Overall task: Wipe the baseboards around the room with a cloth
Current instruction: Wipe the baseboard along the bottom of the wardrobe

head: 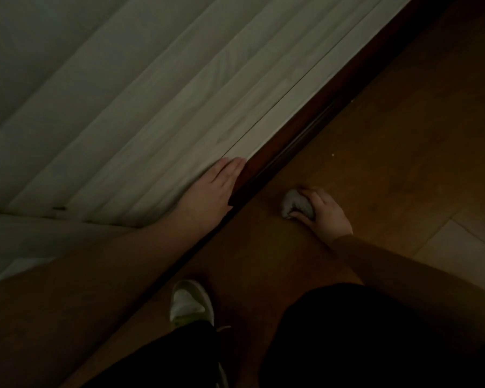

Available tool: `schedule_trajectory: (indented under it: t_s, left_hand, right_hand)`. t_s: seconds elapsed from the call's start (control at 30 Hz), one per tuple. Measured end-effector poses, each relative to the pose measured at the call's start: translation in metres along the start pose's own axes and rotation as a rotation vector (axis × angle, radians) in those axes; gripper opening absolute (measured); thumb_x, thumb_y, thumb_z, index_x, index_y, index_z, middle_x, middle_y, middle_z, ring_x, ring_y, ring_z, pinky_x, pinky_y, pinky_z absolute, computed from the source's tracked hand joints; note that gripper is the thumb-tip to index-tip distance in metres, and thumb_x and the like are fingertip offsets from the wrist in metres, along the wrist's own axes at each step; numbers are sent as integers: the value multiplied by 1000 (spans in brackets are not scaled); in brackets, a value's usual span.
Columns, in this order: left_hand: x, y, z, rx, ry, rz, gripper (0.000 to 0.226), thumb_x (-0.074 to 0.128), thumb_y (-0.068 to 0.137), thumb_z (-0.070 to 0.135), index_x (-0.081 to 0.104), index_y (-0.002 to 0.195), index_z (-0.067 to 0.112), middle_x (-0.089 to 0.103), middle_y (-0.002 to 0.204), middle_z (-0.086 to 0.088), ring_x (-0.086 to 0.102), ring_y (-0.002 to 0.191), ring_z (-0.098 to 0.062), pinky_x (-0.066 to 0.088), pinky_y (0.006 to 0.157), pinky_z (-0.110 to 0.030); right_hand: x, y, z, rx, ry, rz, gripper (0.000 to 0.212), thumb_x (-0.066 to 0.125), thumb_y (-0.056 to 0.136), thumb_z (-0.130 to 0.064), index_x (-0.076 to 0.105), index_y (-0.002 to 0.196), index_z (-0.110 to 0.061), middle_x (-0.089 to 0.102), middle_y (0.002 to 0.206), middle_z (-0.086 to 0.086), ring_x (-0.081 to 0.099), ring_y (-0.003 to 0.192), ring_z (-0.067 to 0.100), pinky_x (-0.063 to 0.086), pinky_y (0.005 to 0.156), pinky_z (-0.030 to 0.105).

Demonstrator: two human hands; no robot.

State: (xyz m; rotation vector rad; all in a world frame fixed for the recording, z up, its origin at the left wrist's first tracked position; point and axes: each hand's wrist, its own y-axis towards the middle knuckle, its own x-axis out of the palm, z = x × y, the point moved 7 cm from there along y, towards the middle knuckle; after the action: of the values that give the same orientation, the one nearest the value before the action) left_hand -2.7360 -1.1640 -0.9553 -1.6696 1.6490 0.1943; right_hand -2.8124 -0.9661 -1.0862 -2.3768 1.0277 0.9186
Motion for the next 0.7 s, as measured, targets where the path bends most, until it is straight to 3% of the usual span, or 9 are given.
schedule_trajectory:
  t_s: [0.13, 0.27, 0.37, 0.53, 0.7]
  left_hand:
    - [12, -4, 9, -34, 50, 44, 88, 3, 102, 56, -20, 141, -19, -27, 153, -34, -16, 149, -38, -15, 118, -47]
    - [13, -4, 10, -89, -19, 153, 87, 7, 103, 54, -15, 145, -19, -17, 159, -29, -7, 152, -34, -8, 122, -43]
    - [18, -2, 11, -99, -3, 176, 82, 7, 103, 48, -12, 146, -19, -19, 158, -32, -8, 151, -36, -15, 119, -47]
    - [20, 1, 16, -94, -20, 240, 74, 10, 104, 38, -7, 145, -21, -14, 158, -35, -4, 151, -40, -9, 121, -48]
    - [19, 8, 22, -121, 11, 299, 75, 11, 104, 42, 1, 150, -17, -4, 161, -32, 6, 152, -37, -2, 123, -47]
  right_hand:
    - [-2, -2, 8, 30, 56, 35, 65, 64, 79, -58, 58, 127, -16, 59, 128, 5, 53, 120, 22, 39, 98, 25]
    - [9, 2, -3, 93, 85, 76, 49, 79, 81, -33, 59, 122, -15, 62, 118, 7, 55, 112, 24, 40, 89, 26]
    - [30, 18, -42, -16, 82, 16, 47, 79, 80, -21, 60, 122, -14, 62, 119, 8, 55, 114, 27, 35, 90, 23]
    - [60, 32, -79, -19, 111, -31, 53, 81, 76, -37, 59, 116, -9, 60, 111, 10, 54, 106, 24, 42, 88, 31]
    - [41, 51, -60, -62, 79, -71, 49, 83, 74, -33, 62, 110, -7, 62, 108, 11, 55, 105, 26, 41, 87, 30]
